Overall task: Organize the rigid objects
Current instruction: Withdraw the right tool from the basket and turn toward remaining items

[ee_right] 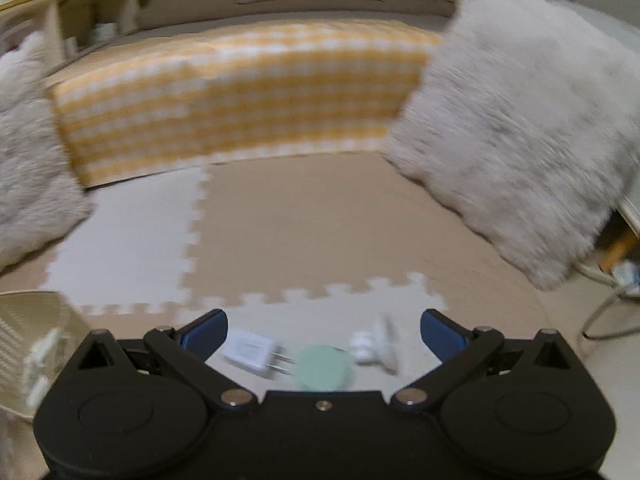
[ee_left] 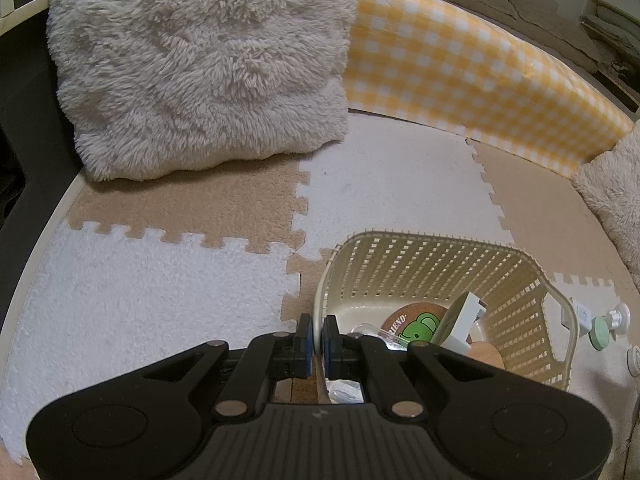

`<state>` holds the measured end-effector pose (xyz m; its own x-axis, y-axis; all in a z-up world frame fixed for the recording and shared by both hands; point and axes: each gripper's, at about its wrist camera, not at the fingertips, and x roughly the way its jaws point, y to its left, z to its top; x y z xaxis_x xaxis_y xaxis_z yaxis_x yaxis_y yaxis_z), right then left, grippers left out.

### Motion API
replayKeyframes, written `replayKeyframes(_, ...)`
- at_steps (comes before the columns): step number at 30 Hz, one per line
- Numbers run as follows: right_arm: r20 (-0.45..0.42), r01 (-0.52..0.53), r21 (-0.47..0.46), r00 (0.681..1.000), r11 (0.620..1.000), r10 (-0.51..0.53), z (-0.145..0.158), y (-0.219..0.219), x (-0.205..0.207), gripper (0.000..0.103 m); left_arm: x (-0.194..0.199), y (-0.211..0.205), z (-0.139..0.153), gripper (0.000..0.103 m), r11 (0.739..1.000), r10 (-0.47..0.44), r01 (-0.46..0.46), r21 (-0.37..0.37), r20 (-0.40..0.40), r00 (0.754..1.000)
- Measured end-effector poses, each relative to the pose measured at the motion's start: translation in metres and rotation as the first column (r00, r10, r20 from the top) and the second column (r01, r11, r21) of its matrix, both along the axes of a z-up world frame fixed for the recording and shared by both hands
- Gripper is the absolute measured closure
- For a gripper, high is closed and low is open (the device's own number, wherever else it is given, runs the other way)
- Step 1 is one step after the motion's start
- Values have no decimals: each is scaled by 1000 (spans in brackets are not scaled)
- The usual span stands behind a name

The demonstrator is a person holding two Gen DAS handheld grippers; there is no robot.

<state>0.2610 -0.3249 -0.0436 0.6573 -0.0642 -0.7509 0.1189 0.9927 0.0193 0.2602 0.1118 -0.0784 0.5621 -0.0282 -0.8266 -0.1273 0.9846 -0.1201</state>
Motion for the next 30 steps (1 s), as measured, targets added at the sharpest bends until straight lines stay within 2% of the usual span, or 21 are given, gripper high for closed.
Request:
replayKeyframes(7,-82,127,-47,988,991,-131,-35,-52,-2,0,0,-1,0,99,1000,-2,2,6,-1,1000)
replayKeyframes(11,-131,160,5,979,987,-158,-52,-71,-1,0,0,-1,0,99,1000,-6,6,11,-2,1000)
replayKeyframes(15,-169,159,-4,973,987,-157,-66,-80,4,1,1,-2,0,98,1000,-8,8,16,-2,1000)
replayKeyframes(17,-193,140,-36,971,990,-144,-73,-81,6,23,1,-2,0,98,1000,-9,9,19,-3,1000)
replayKeyframes(18,-209,128,-58,968,990,-138,-76,-82,8,25,1,-2,0,98,1000,-9,10,21,-3,1000)
replayKeyframes(20,-236,117,-77,963,990,-132,-82,-85,10,27,1,-3,0,98,1000,-11,11,25,-4,1000)
replayKeyframes(25,-273,102,-58,955,993,-114,-92,-88,12,27,1,-4,0,98,999,-13,13,32,-5,1000)
replayKeyframes(27,-286,90,-64,952,994,-105,-95,-87,13,31,1,-4,0,98,999,-14,14,33,-5,1000)
replayKeyframes(28,-296,85,-71,950,994,-103,-96,-86,13,38,1,-4,0,98,999,-14,14,33,-5,1000)
replayKeyframes(30,-309,70,-96,946,993,-97,-97,-84,14,42,1,-5,0,98,999,-13,14,33,-5,1000)
